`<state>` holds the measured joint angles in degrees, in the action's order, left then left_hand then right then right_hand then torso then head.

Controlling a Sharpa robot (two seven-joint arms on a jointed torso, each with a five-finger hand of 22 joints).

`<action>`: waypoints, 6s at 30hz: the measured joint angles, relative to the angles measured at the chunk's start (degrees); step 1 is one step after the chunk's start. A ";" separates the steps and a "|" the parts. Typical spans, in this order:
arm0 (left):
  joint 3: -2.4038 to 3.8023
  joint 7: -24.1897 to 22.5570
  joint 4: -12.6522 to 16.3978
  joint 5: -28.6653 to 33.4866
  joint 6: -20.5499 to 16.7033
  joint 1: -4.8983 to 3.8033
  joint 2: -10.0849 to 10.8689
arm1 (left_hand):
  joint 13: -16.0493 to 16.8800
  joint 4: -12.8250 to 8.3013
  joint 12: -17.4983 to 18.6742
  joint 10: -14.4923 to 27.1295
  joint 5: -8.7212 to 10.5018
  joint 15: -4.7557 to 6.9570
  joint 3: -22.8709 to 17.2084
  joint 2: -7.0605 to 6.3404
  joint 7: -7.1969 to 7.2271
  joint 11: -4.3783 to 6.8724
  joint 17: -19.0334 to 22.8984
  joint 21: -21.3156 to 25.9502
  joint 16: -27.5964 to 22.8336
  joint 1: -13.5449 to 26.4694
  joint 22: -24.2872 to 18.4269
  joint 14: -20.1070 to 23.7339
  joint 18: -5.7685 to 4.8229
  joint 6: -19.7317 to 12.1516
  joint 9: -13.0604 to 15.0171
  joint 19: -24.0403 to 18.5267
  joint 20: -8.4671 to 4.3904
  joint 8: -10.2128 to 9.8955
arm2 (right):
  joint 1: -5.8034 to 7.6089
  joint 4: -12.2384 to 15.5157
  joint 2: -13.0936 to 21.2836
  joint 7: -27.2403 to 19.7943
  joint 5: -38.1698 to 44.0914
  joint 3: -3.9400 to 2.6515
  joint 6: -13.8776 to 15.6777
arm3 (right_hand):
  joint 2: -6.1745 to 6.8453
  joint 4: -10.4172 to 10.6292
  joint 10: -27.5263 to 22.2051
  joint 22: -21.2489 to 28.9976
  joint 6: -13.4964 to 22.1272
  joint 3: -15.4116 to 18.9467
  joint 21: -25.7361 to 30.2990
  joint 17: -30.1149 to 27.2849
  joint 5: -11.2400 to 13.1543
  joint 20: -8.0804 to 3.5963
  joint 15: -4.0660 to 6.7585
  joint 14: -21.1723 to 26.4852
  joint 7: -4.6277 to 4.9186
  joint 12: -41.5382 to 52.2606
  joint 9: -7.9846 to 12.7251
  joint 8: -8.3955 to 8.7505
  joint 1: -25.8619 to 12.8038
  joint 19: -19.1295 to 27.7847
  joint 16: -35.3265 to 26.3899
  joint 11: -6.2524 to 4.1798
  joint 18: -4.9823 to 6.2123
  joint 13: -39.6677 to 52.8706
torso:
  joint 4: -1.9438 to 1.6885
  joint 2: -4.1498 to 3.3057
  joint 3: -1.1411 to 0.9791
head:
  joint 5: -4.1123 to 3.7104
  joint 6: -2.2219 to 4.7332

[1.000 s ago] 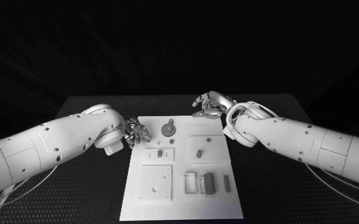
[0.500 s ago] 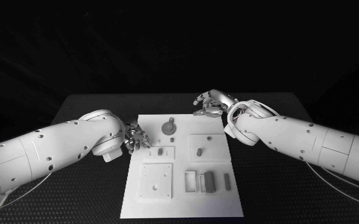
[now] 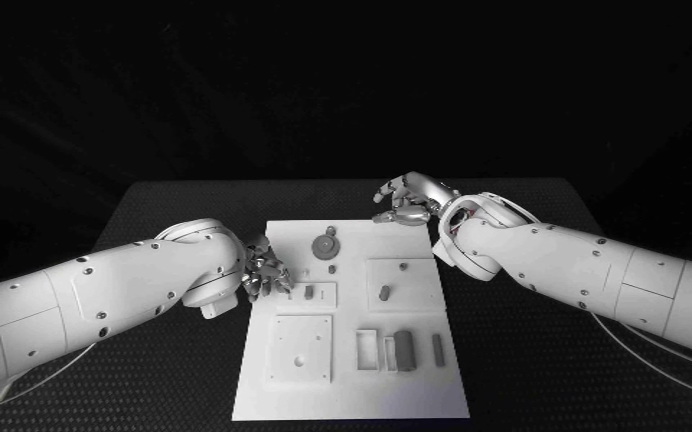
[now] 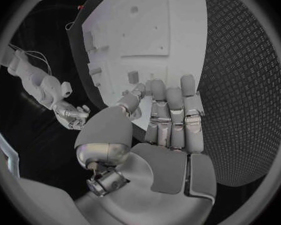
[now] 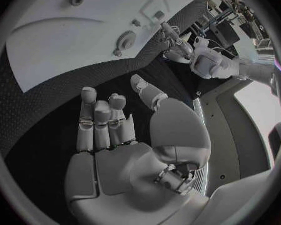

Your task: Assemble the parts on the task board

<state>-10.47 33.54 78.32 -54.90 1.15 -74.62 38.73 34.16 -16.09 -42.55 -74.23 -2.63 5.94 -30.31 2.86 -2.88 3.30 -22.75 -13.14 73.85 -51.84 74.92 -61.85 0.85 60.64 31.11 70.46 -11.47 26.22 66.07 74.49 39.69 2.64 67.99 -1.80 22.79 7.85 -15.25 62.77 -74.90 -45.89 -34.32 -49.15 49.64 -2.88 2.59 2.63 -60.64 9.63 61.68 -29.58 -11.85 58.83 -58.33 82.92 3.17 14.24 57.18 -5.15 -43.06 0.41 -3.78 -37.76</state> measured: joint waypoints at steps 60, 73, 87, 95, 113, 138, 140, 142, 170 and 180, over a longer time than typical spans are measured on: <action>-1.16 0.28 -0.45 -3.12 -0.21 0.32 -1.53 | 0.01 0.16 0.00 -0.08 0.02 -0.11 0.14 0.02 0.35 -0.14 0.01 -0.23 -0.01 -0.04 0.01 -0.09 0.00 -0.26 0.82 -0.09 0.09 2.57 | 0.00 0.00 0.19 0.40 0.00 0.00 -0.64 | 0.23 0.64 0.00 -0.04 -0.13 0.00 0.00 -0.04 0.00 0.00 -0.10 0.02 -0.33 0.00 0.00 0.00 -0.22 0.00 0.00 0.00 -0.10 -0.09 | 0.03 -0.04 -0.01 | -0.21 -0.14; -1.16 0.28 -0.42 -3.33 -0.18 0.35 -1.53 | 0.01 0.16 0.00 -0.07 0.04 -0.11 0.16 0.02 0.42 -0.14 0.01 -0.22 -0.01 -0.04 0.00 -0.09 0.00 -0.40 0.85 0.09 -0.09 2.79 | 0.00 0.03 0.19 0.44 -0.01 0.00 -0.73 | 0.23 0.64 0.00 -0.03 -0.18 0.00 0.00 -0.09 0.00 0.00 -0.02 0.10 -0.38 0.00 0.00 0.00 -0.22 0.00 0.00 0.00 -0.10 -0.14 | 0.03 -0.04 -0.02 | -0.25 -0.23; -1.17 0.28 -0.47 -3.41 -0.08 0.39 -1.45 | 0.01 -0.01 0.00 0.01 0.25 -0.11 0.12 0.02 0.21 -0.23 0.01 -0.22 -0.01 -0.04 -0.01 -0.09 0.00 -0.35 1.18 0.09 -0.08 2.67 | 0.00 0.00 0.19 0.47 -0.01 0.00 -0.79 | 0.23 0.64 0.00 -0.02 -0.06 0.00 0.00 -0.09 0.00 0.00 -0.01 0.20 -0.27 0.00 0.00 0.00 -0.22 0.00 0.00 0.00 -0.11 -0.13 | 0.03 -0.04 -0.03 | -0.25 -0.37; -1.17 0.29 -0.47 -3.43 -0.07 0.40 -1.45 | 0.01 -0.01 0.00 0.02 0.03 -0.12 0.13 0.01 0.12 -0.24 0.02 -0.22 -0.01 -0.03 -0.01 -0.09 0.00 -0.45 1.19 0.08 -0.08 2.90 | 0.00 0.00 0.17 0.48 -0.01 0.00 -0.82 | 0.23 0.64 0.00 -0.02 -0.06 0.00 0.00 -0.09 0.00 0.00 -0.01 0.20 -0.27 0.00 0.00 0.00 -0.22 0.00 0.00 0.00 -0.12 -0.18 | 0.03 -0.04 -0.03 | -0.25 -0.38; -1.19 0.33 -0.51 -3.35 -0.13 0.43 -1.42 | -0.11 0.58 0.01 0.02 -0.10 -0.12 0.53 -2.31 -0.17 -0.25 0.15 -0.45 -0.02 1.26 0.01 -0.09 0.00 -1.20 1.72 -0.01 0.01 3.03 | 0.00 -0.02 0.15 0.49 -0.01 0.00 -0.86 | 0.23 0.79 0.00 -0.01 -0.07 -0.16 0.00 -0.09 0.00 0.00 -0.03 0.20 -0.30 0.00 0.00 0.00 -0.22 0.00 0.00 0.00 -0.13 -0.18 | 0.03 -0.04 -0.03 | -0.29 -0.51; -1.20 0.37 -0.69 -3.31 -0.16 0.44 -1.45 | -0.27 3.87 0.01 0.02 -0.25 0.10 1.15 -8.10 -0.23 -0.22 0.43 -0.45 -0.01 4.27 0.01 0.13 0.00 -1.53 0.67 -0.02 0.02 2.67 | 0.00 -0.05 0.26 0.56 -0.02 0.00 -1.16 | 0.23 0.79 0.00 -0.01 -0.07 -0.16 0.00 -0.14 0.00 0.00 0.02 -0.06 -0.30 0.22 0.00 0.00 -0.22 0.00 0.00 0.00 -0.14 -0.23 | 0.03 -0.04 -0.01 | -0.41 -0.62; -1.20 0.37 -0.69 -3.31 -0.17 0.44 -1.45 | -0.27 4.03 0.00 0.02 -0.25 0.10 1.32 -8.10 -0.18 -0.22 0.46 -0.45 -0.01 4.27 0.01 0.13 0.00 -1.58 0.61 -0.02 0.02 2.67 | 0.00 -0.05 0.27 0.57 -0.02 0.00 -1.17 | 0.23 0.79 0.00 -0.01 0.11 -0.16 0.00 -0.14 0.00 0.00 0.02 -0.06 -0.30 0.22 0.00 0.00 -0.22 0.00 0.00 0.00 -0.14 -0.22 | 0.03 -0.04 -0.01 | -0.41 -0.62; -1.20 0.36 -0.69 -3.31 -0.20 0.44 -1.45 | -0.27 4.03 0.01 0.02 -0.25 0.10 1.32 -8.10 -0.17 -0.22 0.49 -0.45 -0.01 4.27 0.01 0.13 0.00 -1.58 0.61 -0.02 0.02 2.67 | 0.00 -0.05 0.28 0.57 -0.02 0.00 -1.18 | 0.23 0.79 0.00 -0.01 0.13 -0.16 0.00 -0.13 0.00 0.00 0.01 -0.06 -0.29 0.22 0.00 0.00 -0.22 0.00 0.00 0.00 -0.13 -0.23 | 0.01 -0.04 -0.01 | -0.41 -0.60; 0.80 -1.99 0.07 1.18 -7.44 0.30 -0.05 | -3.08 0.70 3.71 6.38 -0.24 -1.97 8.22 -9.17 -2.72 -2.80 3.06 3.79 -3.50 7.96 -0.96 5.62 -0.01 -7.46 -1.34 -5.44 1.88 1.98 | 0.00 -0.23 0.33 0.61 -0.02 0.00 -1.25 | 0.23 0.79 0.00 0.00 0.12 -0.16 0.00 -0.18 0.00 0.00 -0.03 -0.04 -0.30 0.22 0.00 0.00 -0.22 0.00 0.00 0.00 -0.14 -0.28 | 0.09 -0.02 -0.10 | -0.53 -0.07; 0.75 -14.15 0.32 6.45 -13.53 0.34 -0.14 | -9.73 -0.53 12.83 13.93 -0.87 -7.20 1.64 -7.04 -5.38 -6.89 7.32 8.87 -11.14 -8.31 -4.19 12.11 0.01 -11.55 -2.99 -12.12 6.84 0.66 | 0.00 -0.42 0.38 0.62 -0.02 0.00 -1.26 | 0.23 0.79 0.00 0.00 0.11 -0.16 0.00 -0.18 0.00 0.00 -0.04 -0.03 -0.32 0.22 0.00 0.00 -0.22 0.00 0.00 0.00 -0.14 -0.28 | 0.04 -0.02 -0.08 | -0.76 0.09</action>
<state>-9.72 19.39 78.64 -48.45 -12.38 -74.28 38.58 24.43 -16.62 -29.72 -60.30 -3.50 -1.26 -28.66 -4.18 -8.26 -3.59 -15.42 -4.26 62.71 -60.16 70.73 -49.74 0.87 49.09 28.12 58.34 -4.63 26.88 66.06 74.08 40.08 3.26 67.97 -1.80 21.53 8.07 -14.46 62.77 -74.90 -45.78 -34.48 -49.15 49.46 -2.88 2.59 2.60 -60.66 9.31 61.90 -29.58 -11.84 58.61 -58.33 82.92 3.17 14.10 56.90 -5.11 -43.08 0.33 -4.54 -37.67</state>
